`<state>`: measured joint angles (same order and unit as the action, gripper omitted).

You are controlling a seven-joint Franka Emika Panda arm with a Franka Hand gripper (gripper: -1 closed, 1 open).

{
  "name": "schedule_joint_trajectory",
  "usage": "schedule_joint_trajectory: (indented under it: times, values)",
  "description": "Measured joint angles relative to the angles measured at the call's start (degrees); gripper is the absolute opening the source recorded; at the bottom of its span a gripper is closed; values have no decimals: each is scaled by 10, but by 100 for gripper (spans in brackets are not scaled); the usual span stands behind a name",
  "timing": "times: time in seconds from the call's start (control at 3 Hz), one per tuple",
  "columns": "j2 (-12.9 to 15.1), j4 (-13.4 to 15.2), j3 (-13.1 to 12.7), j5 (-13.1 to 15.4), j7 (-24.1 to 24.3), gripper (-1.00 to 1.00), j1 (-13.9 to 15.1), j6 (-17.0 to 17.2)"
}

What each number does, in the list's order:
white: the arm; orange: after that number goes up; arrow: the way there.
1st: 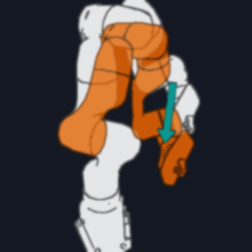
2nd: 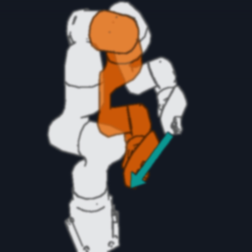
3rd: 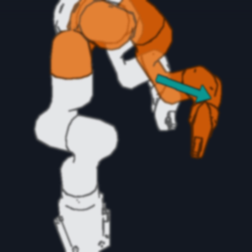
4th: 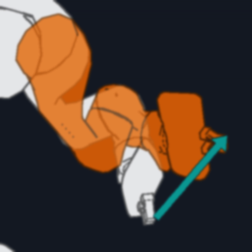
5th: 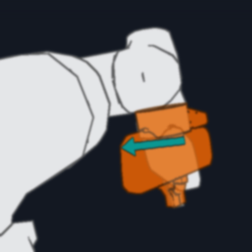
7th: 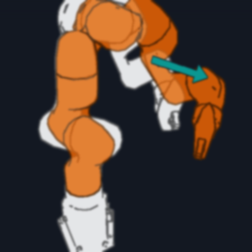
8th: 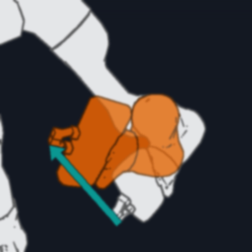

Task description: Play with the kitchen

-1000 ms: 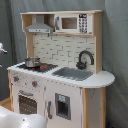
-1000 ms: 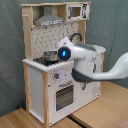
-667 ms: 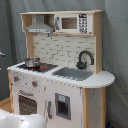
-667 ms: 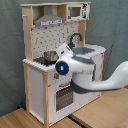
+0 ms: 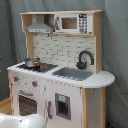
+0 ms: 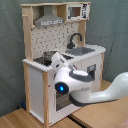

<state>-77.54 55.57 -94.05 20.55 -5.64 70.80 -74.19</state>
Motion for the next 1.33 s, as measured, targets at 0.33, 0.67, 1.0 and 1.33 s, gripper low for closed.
schedule_joint_trajectory:
  times: [0.33, 0.67, 1.0, 1.33]
  values:
    - [-26, 20, -3, 2, -18, 100, 0, -67]
    - [-44, 43, -4, 4, -35, 100, -2, -129]
    - [-57, 71, -4, 5, -49, 100, -5, -198]
    - [-64, 108, -4, 8, -60, 100, -14, -267]
